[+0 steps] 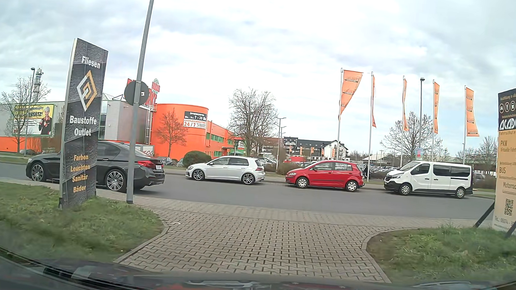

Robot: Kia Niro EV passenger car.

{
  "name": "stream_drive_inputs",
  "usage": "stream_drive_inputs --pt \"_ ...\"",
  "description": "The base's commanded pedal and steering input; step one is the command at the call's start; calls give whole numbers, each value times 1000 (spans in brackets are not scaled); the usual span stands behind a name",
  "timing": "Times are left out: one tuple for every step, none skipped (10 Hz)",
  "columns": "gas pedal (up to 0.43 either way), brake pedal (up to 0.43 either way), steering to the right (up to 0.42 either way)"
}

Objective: Follow the waypoints while adhering to traffic rules and regulations

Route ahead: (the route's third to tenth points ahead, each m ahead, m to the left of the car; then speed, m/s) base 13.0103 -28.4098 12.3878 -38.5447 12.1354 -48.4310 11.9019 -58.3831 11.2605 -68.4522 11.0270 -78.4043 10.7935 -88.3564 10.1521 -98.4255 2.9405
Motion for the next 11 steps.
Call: stream_drive_inputs --pt "0 0 44" --pt "0 0 44" --pt "0 18 44" --pt "0 49 44" --pt "0 73 44" --pt "0 98 44" --pt "0 110 44" --pt "0 134 45" --pt "0 159 46" --pt "0 177 46" --pt "0 195 46"
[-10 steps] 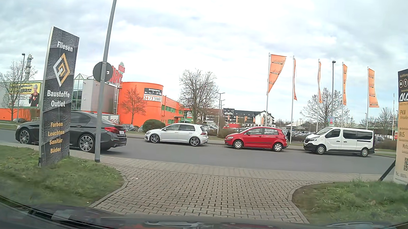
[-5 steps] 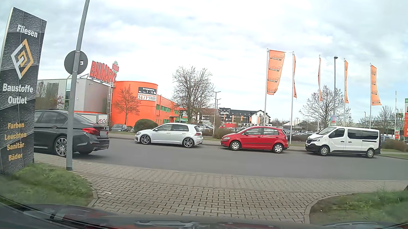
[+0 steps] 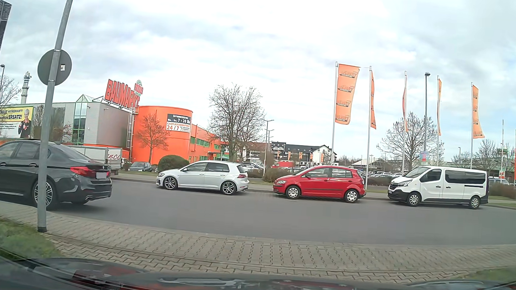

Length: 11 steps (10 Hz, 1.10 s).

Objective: Follow the waypoints while adhering to traffic rules and regulations

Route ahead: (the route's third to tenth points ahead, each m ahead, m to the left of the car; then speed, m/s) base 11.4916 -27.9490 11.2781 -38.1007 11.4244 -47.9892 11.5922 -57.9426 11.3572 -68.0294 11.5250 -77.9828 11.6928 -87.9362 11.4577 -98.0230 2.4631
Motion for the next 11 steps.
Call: stream_drive_inputs --pt "0 189 48" --pt "0 195 49" --pt "0 195 51" --pt "0 195 51" --pt "0 195 51" --pt "0 195 51" --pt "0 195 51" --pt "0 189 51" --pt "0 195 51" --pt "0 195 51" --pt "0 195 52"
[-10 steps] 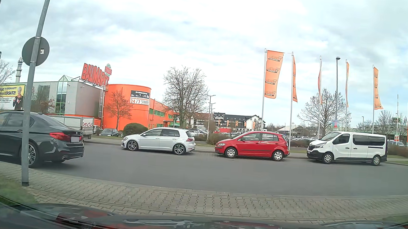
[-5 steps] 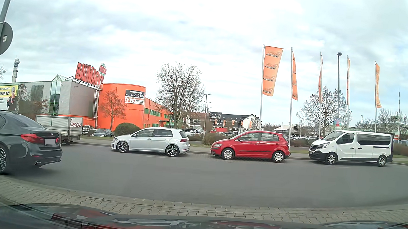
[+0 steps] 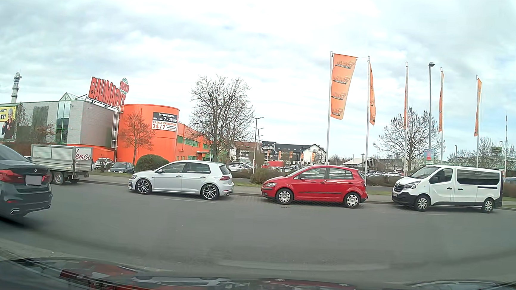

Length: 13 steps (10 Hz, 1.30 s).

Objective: Follow the waypoints while adhering to traffic rules and regulations

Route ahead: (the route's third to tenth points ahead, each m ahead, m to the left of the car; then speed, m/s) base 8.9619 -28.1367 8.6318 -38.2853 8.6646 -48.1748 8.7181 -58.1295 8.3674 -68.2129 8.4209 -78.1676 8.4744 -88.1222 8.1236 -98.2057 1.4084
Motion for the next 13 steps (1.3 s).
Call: stream_drive_inputs --pt "0 189 52" --pt "0 189 52" --pt "0 183 52" --pt "0 177 52" --pt "0 165 52" --pt "0 159 53" --pt "0 152 52" --pt "0 140 52" --pt "0 134 53" --pt "0 128 53" --pt "0 122 52" --pt "0 116 53" --pt "0 104 53"
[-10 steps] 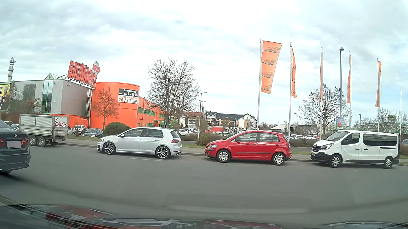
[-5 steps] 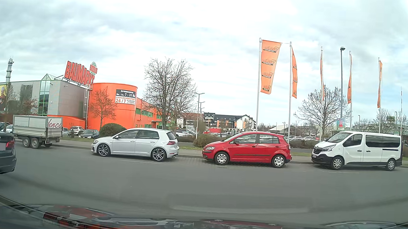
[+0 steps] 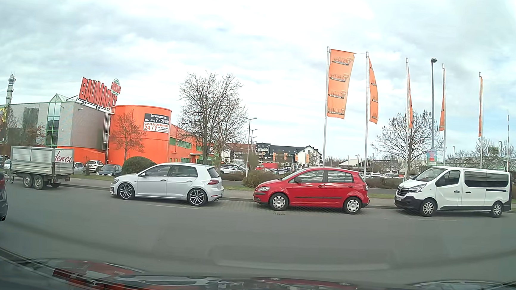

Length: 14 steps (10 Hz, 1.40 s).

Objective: Follow the waypoints while adhering to traffic rules and regulations

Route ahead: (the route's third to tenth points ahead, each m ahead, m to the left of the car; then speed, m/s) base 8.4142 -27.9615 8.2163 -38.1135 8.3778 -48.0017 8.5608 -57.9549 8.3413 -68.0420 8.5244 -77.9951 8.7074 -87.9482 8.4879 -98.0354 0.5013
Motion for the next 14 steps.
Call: stream_drive_inputs --pt "0 79 53" --pt "0 37 55" --pt "0 24 61" --pt "0 0 74" --pt "0 0 87" --pt "0 0 106" --pt "0 0 124" --pt "0 0 135" --pt "0 0 152" --pt "0 0 168" --pt "0 0 183" --pt "0 0 199" --pt "0 0 212" --pt "0 0 230"
